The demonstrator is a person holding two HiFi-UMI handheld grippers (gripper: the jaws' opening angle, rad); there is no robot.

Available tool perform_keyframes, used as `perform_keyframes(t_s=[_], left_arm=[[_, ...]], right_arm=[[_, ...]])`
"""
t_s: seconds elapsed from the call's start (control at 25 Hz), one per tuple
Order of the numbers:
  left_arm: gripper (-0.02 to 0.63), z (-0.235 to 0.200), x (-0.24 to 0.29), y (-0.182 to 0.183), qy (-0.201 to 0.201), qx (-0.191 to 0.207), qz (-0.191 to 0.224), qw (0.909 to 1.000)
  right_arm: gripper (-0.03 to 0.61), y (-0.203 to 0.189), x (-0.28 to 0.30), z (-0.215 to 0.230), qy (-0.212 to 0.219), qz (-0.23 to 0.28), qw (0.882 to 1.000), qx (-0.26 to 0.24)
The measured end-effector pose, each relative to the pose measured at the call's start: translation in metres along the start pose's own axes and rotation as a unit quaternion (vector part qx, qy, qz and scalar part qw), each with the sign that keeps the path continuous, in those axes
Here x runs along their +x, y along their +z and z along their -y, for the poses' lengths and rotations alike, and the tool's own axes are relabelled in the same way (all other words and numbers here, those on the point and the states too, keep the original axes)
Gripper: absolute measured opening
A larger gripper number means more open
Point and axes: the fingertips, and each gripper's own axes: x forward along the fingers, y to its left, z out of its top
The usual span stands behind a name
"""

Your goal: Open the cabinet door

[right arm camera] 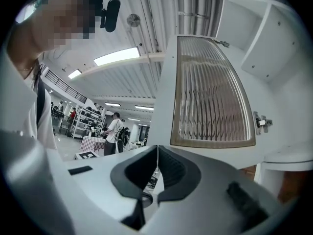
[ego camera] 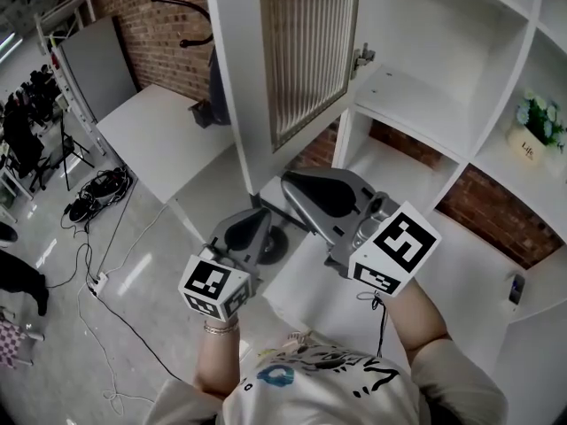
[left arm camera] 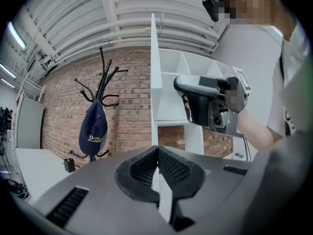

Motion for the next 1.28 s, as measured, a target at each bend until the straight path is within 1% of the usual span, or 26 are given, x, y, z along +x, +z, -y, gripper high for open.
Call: perform_keyframes(t_s=[0.32, 0.48, 0.92, 1.16, 1.28], left_arm=[[0.014, 0.006, 0.009, -0.003, -0.016, 0.001, -0.006, 0.9998], [0.014, 0.019, 0.024, -0.008, -0.038, -0.003, -0.011, 0.9992], [0.014, 0.063, 0.069, -0.017, -0.121, -0.005, -0.023, 0.9924], [0.014, 0.083, 0.089, -0.015, -0.156, -0.001, -0.018, 0.9875], [0.014, 0.092, 0.096, -0.017, -0.171, 0.002, -0.022, 0.985]], right_arm=[[0.029, -0.009, -0.011, 0.018, -0.022, 0.001, 0.999, 0.029], [0.029, -0.013, -0.025, 0.032, -0.045, -0.004, 0.999, 0.03], [0.031, -0.028, -0.079, 0.07, -0.132, -0.026, 0.99, 0.03], [0.031, -0.039, -0.115, 0.086, -0.19, -0.038, 0.981, 0.034], [0.031, -0.047, -0.13, 0.087, -0.207, -0.048, 0.977, 0.034]])
